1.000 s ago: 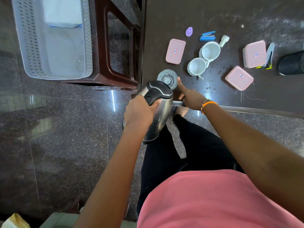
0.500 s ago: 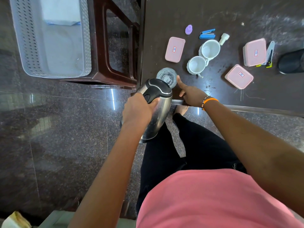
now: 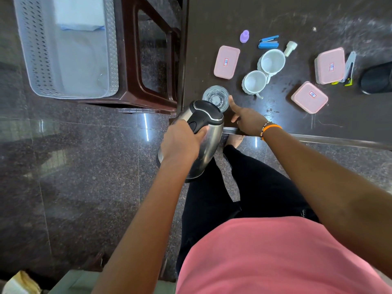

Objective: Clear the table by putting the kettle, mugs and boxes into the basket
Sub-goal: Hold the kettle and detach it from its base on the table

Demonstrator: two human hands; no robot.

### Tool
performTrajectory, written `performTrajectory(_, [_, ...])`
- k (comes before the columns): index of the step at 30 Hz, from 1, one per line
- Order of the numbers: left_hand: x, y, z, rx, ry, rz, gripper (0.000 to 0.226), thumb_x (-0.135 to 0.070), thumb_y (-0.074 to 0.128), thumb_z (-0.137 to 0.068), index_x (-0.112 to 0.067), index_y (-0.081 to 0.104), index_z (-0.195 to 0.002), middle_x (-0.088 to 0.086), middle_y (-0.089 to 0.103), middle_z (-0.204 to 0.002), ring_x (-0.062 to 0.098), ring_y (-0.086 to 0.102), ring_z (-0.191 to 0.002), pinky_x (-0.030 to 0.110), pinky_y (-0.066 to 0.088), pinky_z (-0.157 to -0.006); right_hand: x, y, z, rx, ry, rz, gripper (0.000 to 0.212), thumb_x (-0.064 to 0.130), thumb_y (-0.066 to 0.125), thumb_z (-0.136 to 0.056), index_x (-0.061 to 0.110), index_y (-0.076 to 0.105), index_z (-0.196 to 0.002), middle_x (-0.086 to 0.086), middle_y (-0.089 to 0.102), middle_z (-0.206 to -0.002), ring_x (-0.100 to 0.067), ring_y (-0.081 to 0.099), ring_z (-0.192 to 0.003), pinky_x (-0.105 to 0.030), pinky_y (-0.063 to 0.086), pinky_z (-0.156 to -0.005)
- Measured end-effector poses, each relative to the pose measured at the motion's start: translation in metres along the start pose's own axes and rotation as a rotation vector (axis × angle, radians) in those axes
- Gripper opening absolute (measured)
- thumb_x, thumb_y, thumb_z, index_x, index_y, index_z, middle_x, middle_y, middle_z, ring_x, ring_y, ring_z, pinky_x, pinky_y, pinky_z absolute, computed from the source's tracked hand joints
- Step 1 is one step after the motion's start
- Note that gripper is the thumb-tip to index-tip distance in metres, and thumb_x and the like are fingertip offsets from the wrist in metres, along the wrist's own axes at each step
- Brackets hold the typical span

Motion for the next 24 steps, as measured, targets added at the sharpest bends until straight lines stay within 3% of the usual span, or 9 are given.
performTrajectory(8, [-0.0030, -0.0028, -0.0019, 0.009, 0.005, 0.022, 0.050, -0.055, 0.060, -0.081, -0.009, 0.058, -0.100, 0.013, 0.065, -0.100, 0.035, 0.062, -0.093, 0.040, 0.050, -0.075, -0.0015, 0.0021, -0.0015, -0.006, 0.007, -0.028, 0.089, -0.007, 0.036, -0.080, 0.036, -0.004, -0.147, -0.006, 0.067, -0.110, -0.032, 0.058, -0.105, -0.047, 0.046, -0.101])
performTrajectory(17, [-0.0081, -0.0054, -0.0029, 0.016, 0.027, -0.016, 0.049, -0.054, 0.059, -0.082, -0.008, 0.057, -0.100, 0.014, 0.065, -0.103, 0.036, 0.062, -0.095, 0.036, 0.044, -0.071, -0.0016, 0.0002, -0.0012, -0.004, 0.005, -0.022, 0.089, -0.007, 0.036, -0.080, 0.036, -0.004, -0.147, -0.006, 0.067, -0.110, -0.032, 0.058, -0.104, -0.047, 0.046, -0.101])
performTrajectory(24, [-0.0090, -0.0070, -0.0030, 0.027, 0.021, -0.010, 0.050, -0.055, 0.059, -0.082, -0.008, 0.057, -0.101, 0.014, 0.065, -0.104, 0.036, 0.061, -0.097, 0.042, 0.050, -0.079, -0.0007, -0.0007, 0.0000, -0.006, -0.004, -0.031, 0.087, -0.008, 0.036, -0.080, 0.033, -0.002, -0.148, -0.007, 0.067, -0.110, -0.031, 0.059, -0.104, -0.046, 0.047, -0.100])
Point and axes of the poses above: each hand's wrist, its own z-axis away from the middle knuckle, its own y-axis out of the palm, x = y × z, the point moved 4 cm from there along -z, towards the middle knuckle
